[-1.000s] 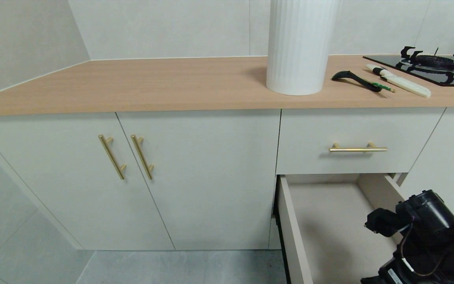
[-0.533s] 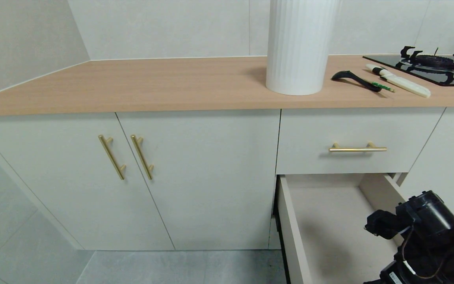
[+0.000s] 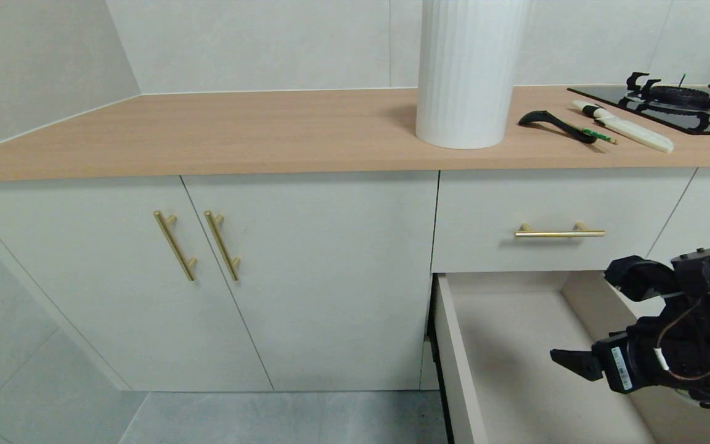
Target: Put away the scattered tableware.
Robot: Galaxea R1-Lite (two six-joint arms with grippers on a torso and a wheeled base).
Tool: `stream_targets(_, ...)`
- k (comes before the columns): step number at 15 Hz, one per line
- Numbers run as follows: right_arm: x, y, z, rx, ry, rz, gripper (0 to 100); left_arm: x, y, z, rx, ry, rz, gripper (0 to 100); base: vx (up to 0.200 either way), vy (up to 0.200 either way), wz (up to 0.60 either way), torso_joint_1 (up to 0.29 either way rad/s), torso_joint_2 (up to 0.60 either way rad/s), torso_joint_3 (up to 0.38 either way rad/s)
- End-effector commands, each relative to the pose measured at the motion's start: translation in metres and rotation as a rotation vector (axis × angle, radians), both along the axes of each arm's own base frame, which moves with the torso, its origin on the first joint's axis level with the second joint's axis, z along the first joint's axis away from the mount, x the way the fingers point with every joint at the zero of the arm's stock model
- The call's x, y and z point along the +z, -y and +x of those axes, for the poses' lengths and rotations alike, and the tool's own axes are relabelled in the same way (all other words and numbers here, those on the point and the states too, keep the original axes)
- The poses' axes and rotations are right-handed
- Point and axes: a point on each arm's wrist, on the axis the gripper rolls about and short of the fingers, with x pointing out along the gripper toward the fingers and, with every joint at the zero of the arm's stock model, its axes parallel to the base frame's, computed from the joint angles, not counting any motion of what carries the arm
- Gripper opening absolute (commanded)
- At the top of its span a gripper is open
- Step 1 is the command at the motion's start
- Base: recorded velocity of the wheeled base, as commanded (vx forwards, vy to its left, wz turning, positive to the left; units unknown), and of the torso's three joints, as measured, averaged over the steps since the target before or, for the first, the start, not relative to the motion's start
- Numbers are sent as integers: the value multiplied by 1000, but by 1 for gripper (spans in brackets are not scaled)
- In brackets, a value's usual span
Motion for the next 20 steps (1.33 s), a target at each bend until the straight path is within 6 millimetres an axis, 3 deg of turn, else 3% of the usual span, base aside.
stream_targets(1,21,8,-11,-19,100,37,100,0,0,0,0,-1,0,100,0,0,0,0,0,0)
stream_targets(8,42,16,-24,-36,203,68,100,0,0,0,0,-1,0,100,0,0,0,0,0,0)
stream_targets(12,43,17,-25,-37,209,69,100,0,0,0,0,-1,0,100,0,0,0,8,-42,-31)
stream_targets(20,43,17,-25,-39,212,68,100,0,0,0,0,-1,0,100,0,0,0,159,-460,-287)
